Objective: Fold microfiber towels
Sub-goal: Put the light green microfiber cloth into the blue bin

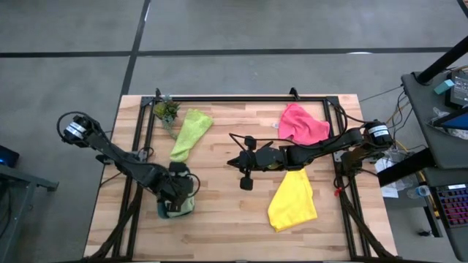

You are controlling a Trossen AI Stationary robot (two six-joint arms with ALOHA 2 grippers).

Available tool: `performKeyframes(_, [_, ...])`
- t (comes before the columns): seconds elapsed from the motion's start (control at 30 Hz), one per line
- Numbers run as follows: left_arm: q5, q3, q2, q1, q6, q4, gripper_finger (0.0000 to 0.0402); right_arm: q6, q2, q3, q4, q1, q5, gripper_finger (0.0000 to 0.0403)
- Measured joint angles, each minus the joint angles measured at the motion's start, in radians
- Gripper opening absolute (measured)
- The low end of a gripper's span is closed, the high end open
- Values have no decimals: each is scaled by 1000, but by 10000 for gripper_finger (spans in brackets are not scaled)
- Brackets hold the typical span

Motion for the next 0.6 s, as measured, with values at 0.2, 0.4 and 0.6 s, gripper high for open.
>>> performKeyframes(0.2, [3, 53, -60, -1, -8, -85, 74, 0, 0, 0, 0, 0, 0, 8])
performKeyframes(0.4, [117, 55, -87, -12, -6, 4, 74, 0, 0, 0, 0, 0, 0, 8])
performKeyframes(0.6, [181, 10, -44, -13, -3, 126, 74, 0, 0, 0, 0, 0, 0, 8])
